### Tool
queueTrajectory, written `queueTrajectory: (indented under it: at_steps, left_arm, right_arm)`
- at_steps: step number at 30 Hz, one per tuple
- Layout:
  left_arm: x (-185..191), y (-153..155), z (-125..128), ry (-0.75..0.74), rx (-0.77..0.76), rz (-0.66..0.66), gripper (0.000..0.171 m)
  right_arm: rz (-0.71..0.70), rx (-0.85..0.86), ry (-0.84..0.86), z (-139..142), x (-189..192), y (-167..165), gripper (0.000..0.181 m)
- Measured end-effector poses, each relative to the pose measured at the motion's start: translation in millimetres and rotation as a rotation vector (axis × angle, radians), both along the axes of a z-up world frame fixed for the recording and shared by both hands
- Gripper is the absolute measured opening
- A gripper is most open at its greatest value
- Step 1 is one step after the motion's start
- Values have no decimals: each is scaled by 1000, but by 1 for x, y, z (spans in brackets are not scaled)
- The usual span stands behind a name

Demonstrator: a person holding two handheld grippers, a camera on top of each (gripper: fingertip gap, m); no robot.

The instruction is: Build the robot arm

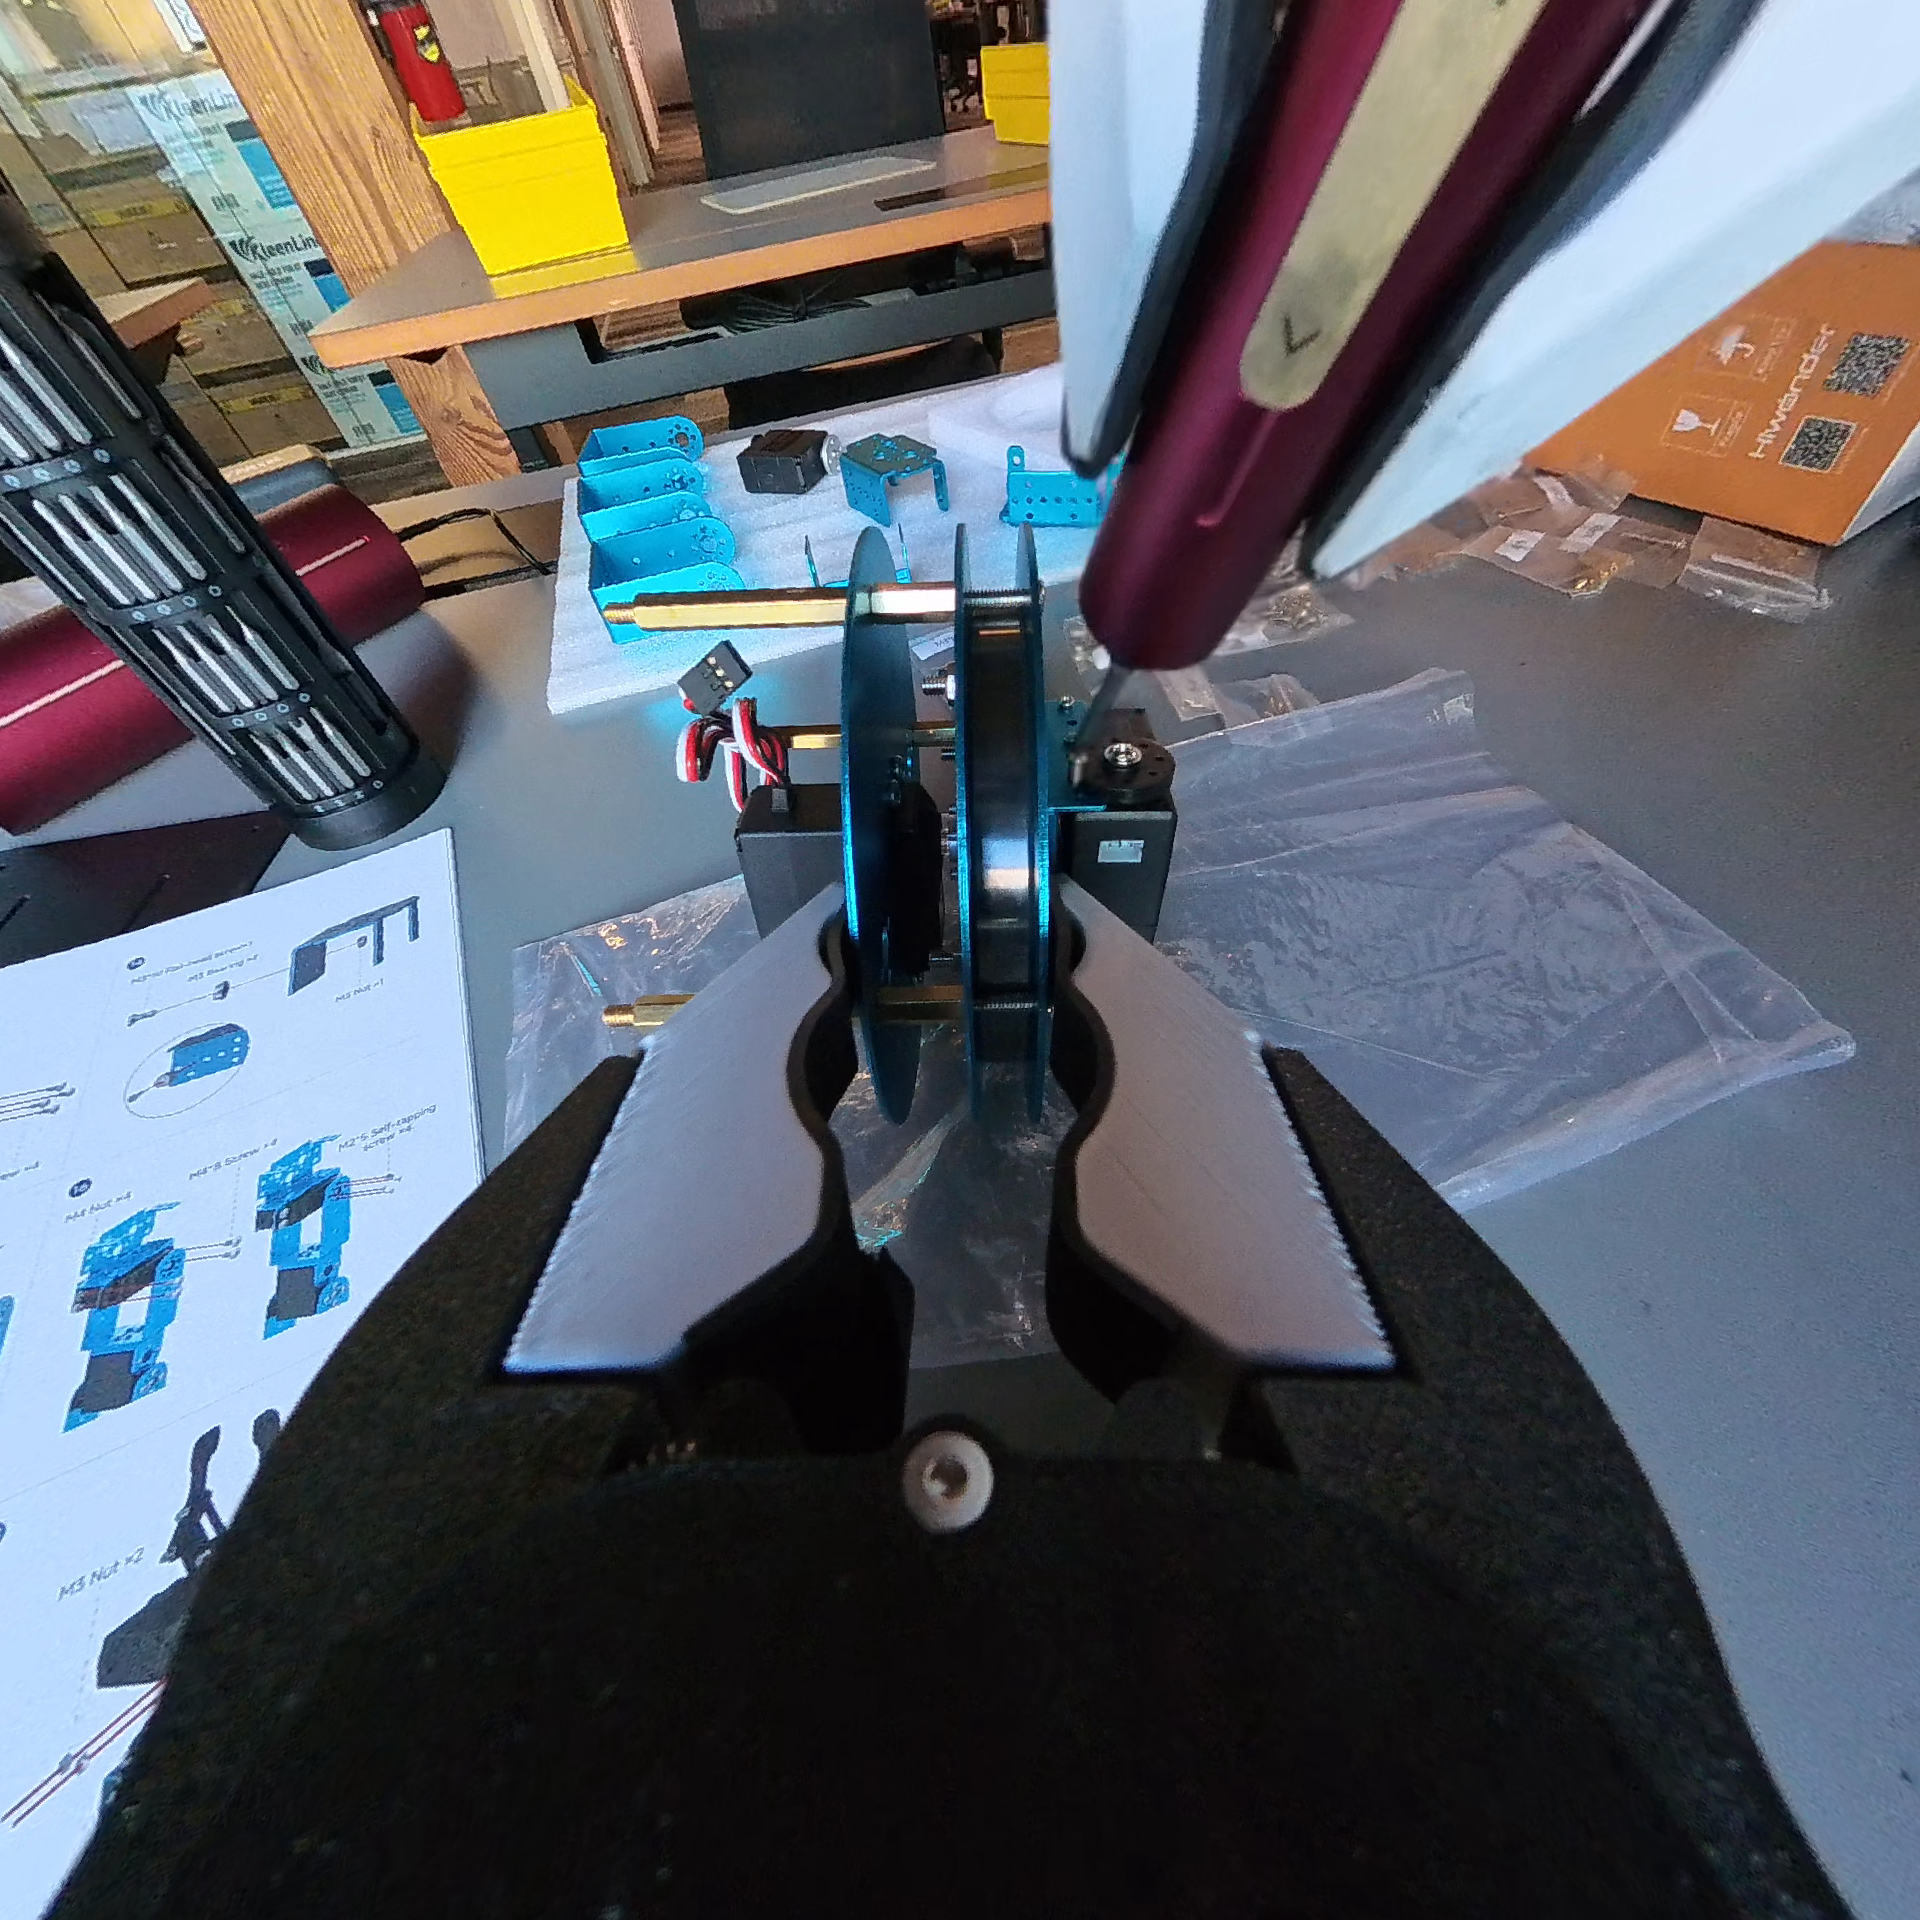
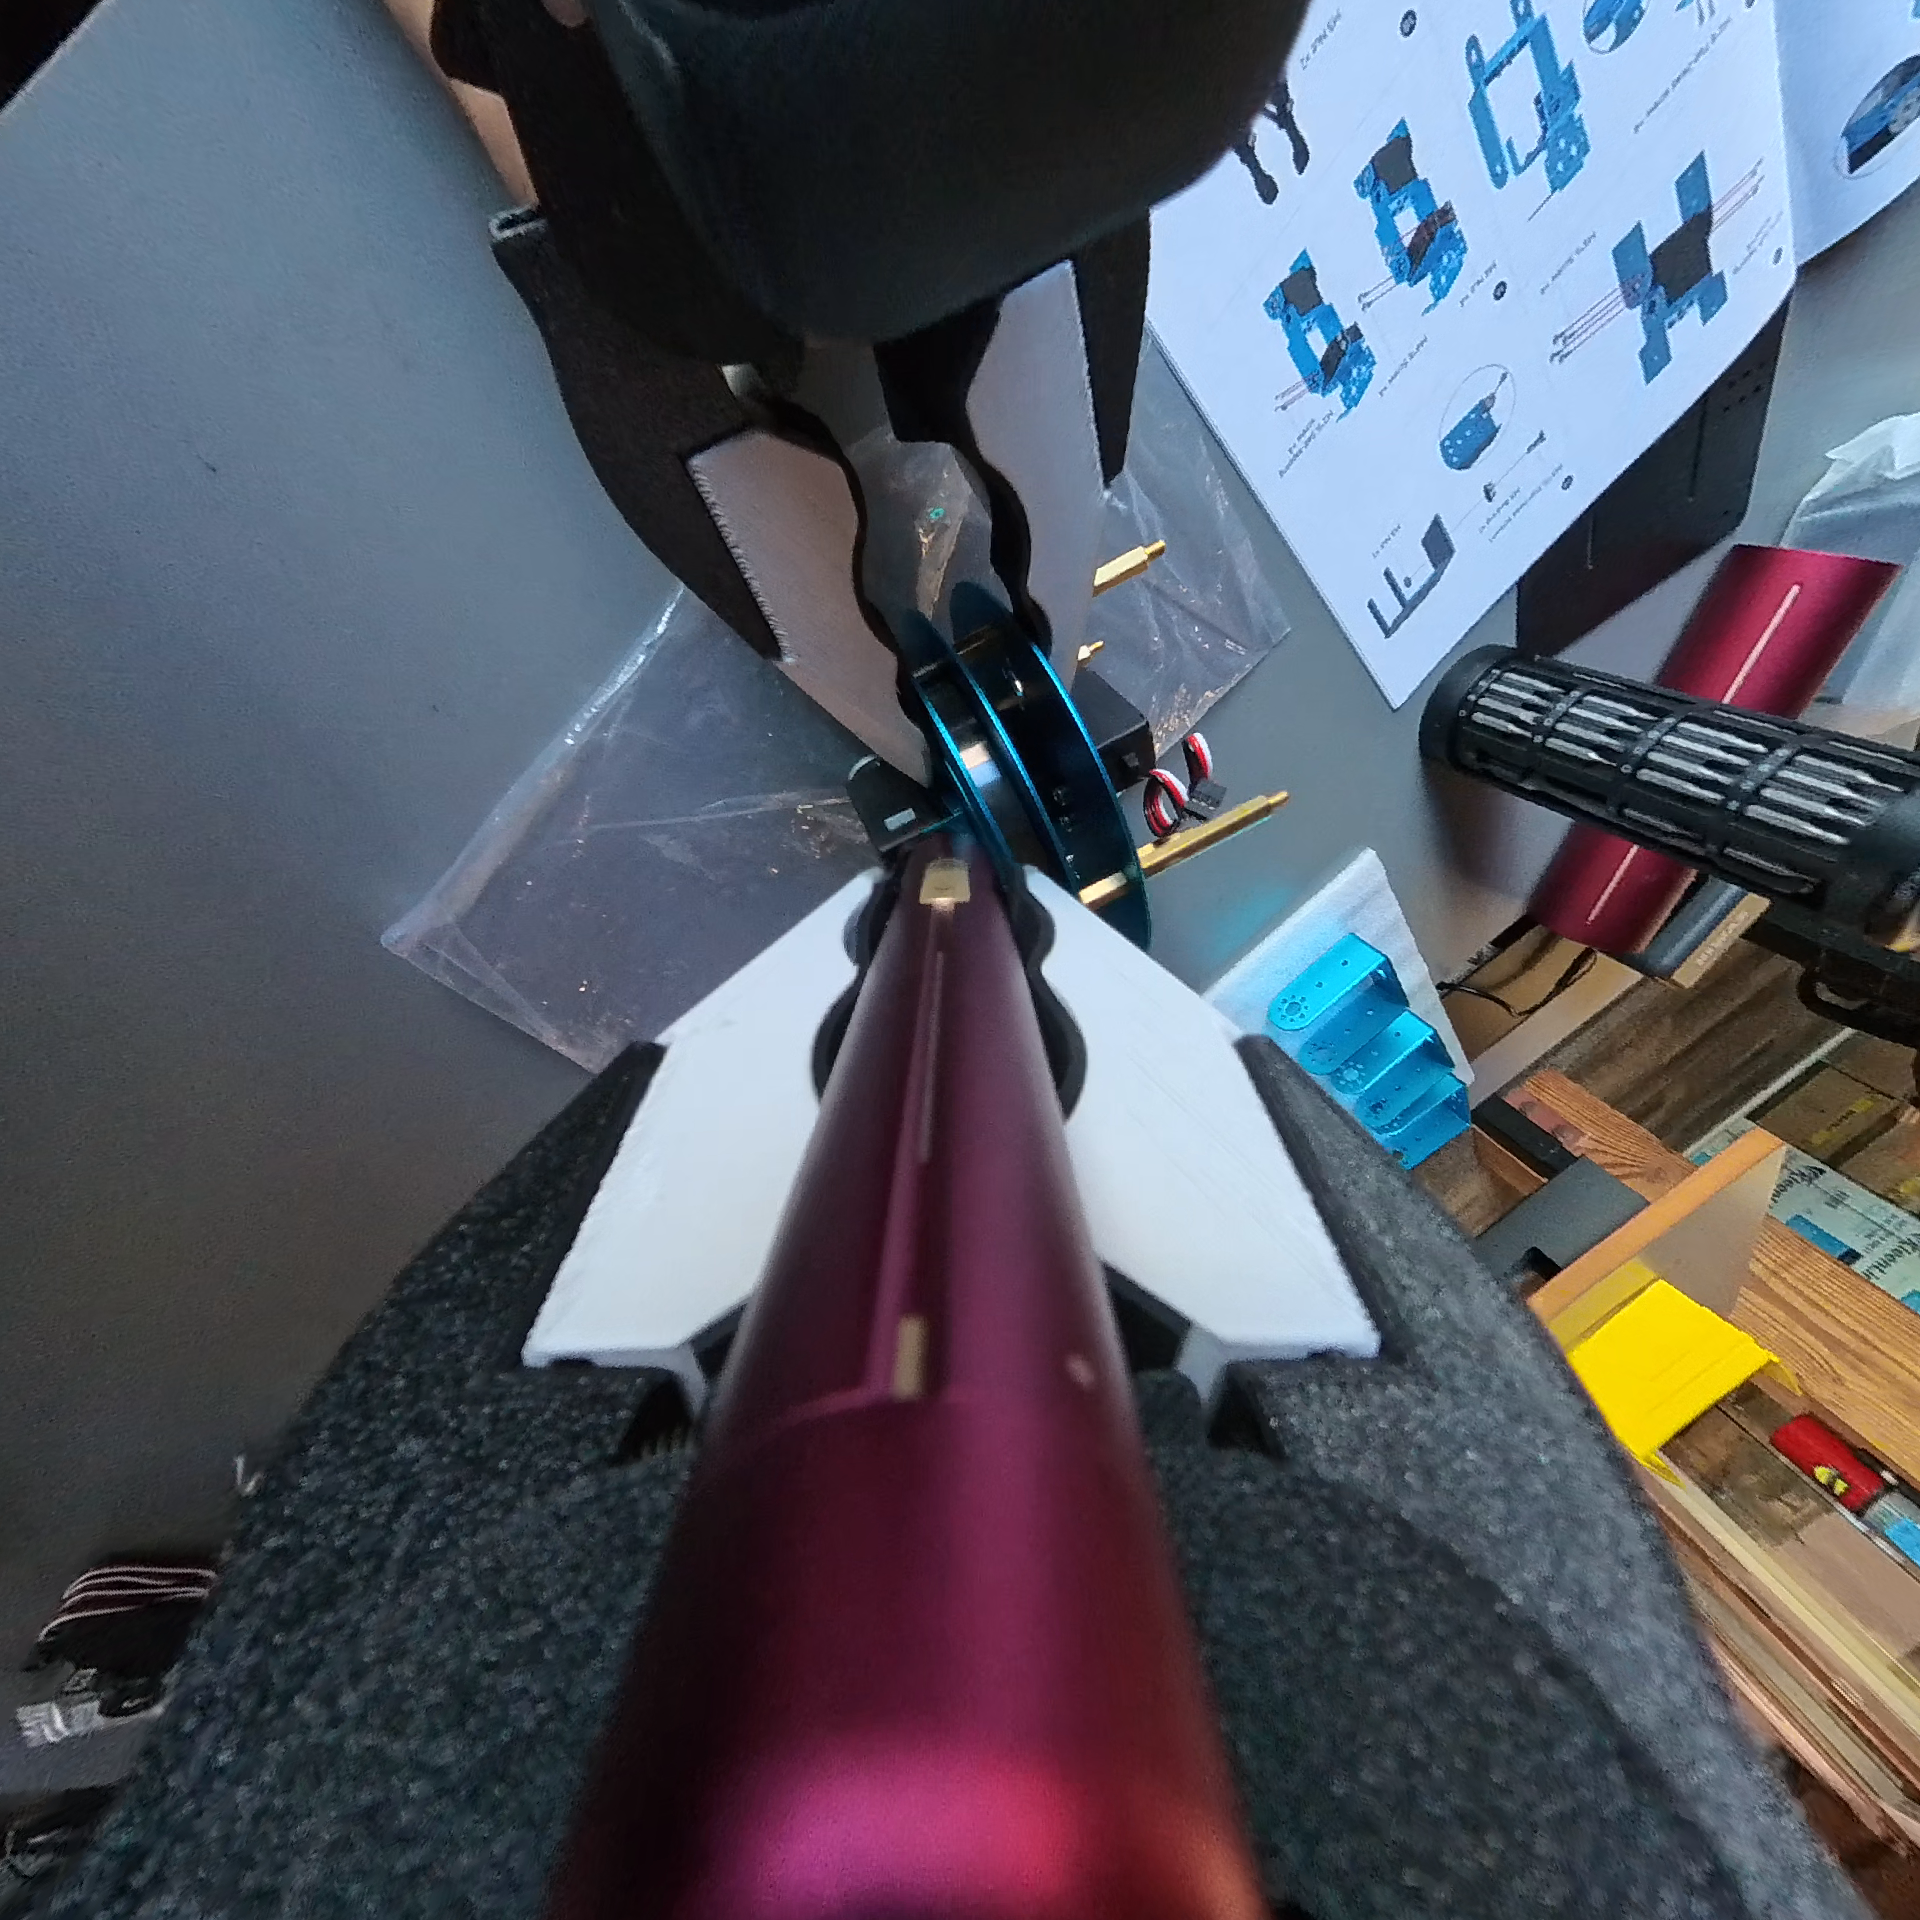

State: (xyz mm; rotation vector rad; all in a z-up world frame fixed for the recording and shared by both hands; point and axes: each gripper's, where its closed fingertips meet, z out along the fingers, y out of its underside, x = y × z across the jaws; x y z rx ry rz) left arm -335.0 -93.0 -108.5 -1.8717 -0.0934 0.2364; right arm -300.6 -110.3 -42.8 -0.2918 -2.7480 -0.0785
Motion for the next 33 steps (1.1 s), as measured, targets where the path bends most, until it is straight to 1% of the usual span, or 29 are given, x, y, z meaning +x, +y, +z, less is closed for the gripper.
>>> queueTrajectory:
  at_steps: [4, 21, 23, 25, 27, 30, 33]
  left_arm:
    - [0, 0, 0, 1, 0, 0, 32]
    - [0, 0, 0, 0, 0, 0, 32]
    - [0, 0, 0, -2, 0, -1, 32]
    - [0, 0, 0, -4, 1, -1, 32]
    - [0, 0, 0, -8, 1, 0, 32]
    - [0, 0, 0, -14, 1, -5, 32]
    - [0, 0, 0, -12, 0, -6, 32]
  right_arm:
    - [-7, -12, -1, 0, -1, 0, 21]
    - [16, 33, 3, -1, 1, 0, 22]
    - [71, 48, 21, -1, 3, -2, 22]
    - [175, 72, 91, 3, 4, -4, 21]
    - [315, 131, 165, 6, 7, -5, 22]
    - [462, 226, 237, 6, 18, -5, 21]
    - [564, 321, 256, 1, 31, -6, 21]
